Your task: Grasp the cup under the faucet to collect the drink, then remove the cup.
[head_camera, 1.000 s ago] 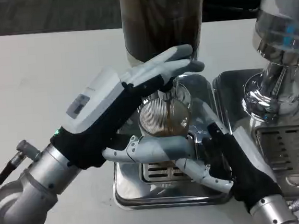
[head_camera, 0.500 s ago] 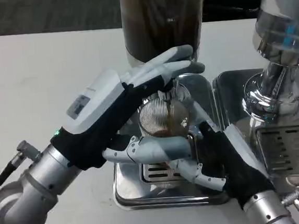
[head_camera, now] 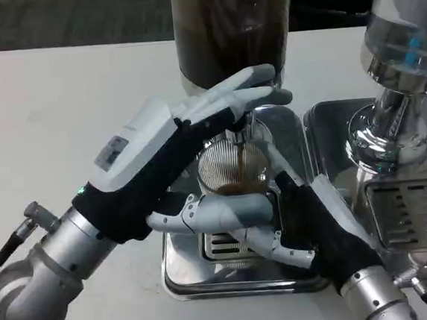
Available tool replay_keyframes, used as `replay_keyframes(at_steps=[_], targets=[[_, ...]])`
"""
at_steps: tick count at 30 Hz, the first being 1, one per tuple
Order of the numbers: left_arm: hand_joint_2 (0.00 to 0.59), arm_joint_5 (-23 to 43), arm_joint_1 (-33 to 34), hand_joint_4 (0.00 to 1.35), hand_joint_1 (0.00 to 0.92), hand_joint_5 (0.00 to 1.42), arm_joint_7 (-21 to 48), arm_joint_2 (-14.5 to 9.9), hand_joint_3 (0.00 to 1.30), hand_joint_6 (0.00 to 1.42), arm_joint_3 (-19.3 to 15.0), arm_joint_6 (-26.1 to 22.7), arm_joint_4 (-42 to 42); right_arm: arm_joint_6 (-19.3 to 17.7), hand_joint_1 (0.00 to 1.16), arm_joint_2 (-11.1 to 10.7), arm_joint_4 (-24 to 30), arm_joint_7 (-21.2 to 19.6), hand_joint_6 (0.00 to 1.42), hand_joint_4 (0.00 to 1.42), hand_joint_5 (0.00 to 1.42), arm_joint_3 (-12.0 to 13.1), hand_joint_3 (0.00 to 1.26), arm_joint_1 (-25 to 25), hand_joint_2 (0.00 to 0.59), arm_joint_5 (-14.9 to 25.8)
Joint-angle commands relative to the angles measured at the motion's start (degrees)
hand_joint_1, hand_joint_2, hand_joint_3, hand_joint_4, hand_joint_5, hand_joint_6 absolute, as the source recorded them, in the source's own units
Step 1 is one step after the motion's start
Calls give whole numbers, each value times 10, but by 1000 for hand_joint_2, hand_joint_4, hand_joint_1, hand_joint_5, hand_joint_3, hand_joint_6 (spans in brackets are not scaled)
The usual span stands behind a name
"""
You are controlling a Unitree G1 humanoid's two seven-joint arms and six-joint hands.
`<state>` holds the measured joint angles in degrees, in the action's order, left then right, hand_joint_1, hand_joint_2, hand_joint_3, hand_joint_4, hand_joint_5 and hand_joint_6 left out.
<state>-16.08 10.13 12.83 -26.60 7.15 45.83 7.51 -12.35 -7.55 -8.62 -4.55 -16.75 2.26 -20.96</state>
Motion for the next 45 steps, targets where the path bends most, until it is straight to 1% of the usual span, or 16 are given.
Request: replay_keyframes(at_steps=[1, 4, 11, 17, 23, 32, 33, 34, 36, 37, 40, 45], targets=[[109, -9, -8, 80, 0, 296, 10, -4, 246, 240, 12, 4, -13, 7, 556, 8, -8, -2, 0, 0, 0, 2, 0, -9, 230, -3], [111, -8, -8, 81, 0, 296, 10, -4, 246, 240, 12, 2, -14, 7, 557, 10, -10, -4, 0, 0, 0, 2, 0, -13, 229, -6], [114, -9, -9, 81, 0, 299, 9, -3, 247, 239, 13, 0, -18, 22, 558, 17, -19, -8, 0, 0, 0, 4, 0, -24, 234, -7], [111, -8, -10, 84, 0, 305, 9, -4, 249, 239, 13, -2, -19, 27, 559, 19, -24, 0, 0, 0, 0, 1, 0, -29, 234, -5], [114, -9, -12, 89, 0, 306, 7, -2, 250, 239, 12, -4, -20, 22, 559, 18, -32, 9, 0, 0, 0, -7, 0, -39, 235, -3], [115, -13, -11, 91, 0, 307, -1, 0, 250, 239, 11, -5, -22, 26, 559, 19, -32, 3, 0, 0, 0, -7, 0, -40, 235, -8], [115, -14, -13, 91, 0, 307, -6, 1, 250, 239, 8, -4, -25, 27, 559, 20, -31, 3, 0, 0, 0, -7, 0, -39, 235, -7], [115, -16, -16, 54, 0, 257, -12, 3, 215, 181, 3, -3, -28, 27, 559, 20, -31, 3, 0, 0, 0, -5, 0, -36, 235, -5], [115, -19, -20, 13, 0, 204, -22, 4, 176, 115, -6, -3, -36, 27, 559, 20, -29, 2, 0, 0, 0, -4, 0, -33, 235, -4], [115, -21, -24, 3, 0, 171, -35, 8, 154, 82, -17, 0, -42, 26, 559, 20, -28, 2, 0, 0, 0, -4, 0, -31, 235, -4], [121, -22, -34, 0, 0, 136, -64, 15, 140, 47, -48, 7, -60, 23, 559, 19, -23, 3, 0, 0, 0, -2, 0, -26, 235, -3], [121, -10, -47, 0, 0, 131, -79, 19, 136, 42, -77, 8, -85, 22, 561, 21, -12, -1, 0, 0, 0, 1, 0, -19, 233, -2]])
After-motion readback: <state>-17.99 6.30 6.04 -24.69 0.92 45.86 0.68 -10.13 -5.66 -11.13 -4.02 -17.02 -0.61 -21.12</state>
